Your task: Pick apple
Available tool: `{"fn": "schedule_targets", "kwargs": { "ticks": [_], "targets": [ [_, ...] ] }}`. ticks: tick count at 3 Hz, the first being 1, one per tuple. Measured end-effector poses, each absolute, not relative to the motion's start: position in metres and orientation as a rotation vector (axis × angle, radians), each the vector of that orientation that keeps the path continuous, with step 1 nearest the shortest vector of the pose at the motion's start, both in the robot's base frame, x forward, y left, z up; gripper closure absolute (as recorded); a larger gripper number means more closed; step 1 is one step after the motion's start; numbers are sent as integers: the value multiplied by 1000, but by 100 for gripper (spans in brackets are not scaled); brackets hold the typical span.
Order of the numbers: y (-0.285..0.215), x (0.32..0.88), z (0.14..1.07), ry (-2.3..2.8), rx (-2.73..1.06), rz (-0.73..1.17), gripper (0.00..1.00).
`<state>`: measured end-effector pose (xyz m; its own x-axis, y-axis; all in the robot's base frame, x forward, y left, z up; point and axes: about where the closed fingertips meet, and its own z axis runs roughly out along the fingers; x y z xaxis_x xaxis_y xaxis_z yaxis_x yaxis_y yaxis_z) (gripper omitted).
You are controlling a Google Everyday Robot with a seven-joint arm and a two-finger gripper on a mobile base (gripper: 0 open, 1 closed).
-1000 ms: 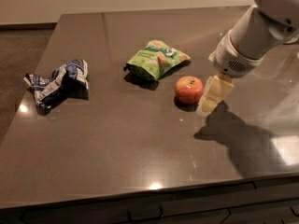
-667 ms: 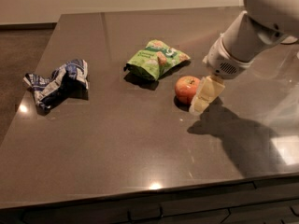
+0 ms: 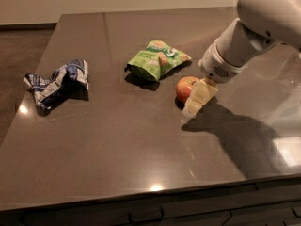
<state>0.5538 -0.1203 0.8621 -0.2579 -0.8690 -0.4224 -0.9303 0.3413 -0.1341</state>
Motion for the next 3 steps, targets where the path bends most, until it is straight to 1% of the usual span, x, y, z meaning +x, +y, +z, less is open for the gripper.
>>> {"fn": "schedule_targets", "kwargs": {
  "ticks": [1,3],
  "targets": [
    [-114,553,861,2173,-1598,227,19],
    [-118,551,870,2149,-1629,233,65]
  ]
}}
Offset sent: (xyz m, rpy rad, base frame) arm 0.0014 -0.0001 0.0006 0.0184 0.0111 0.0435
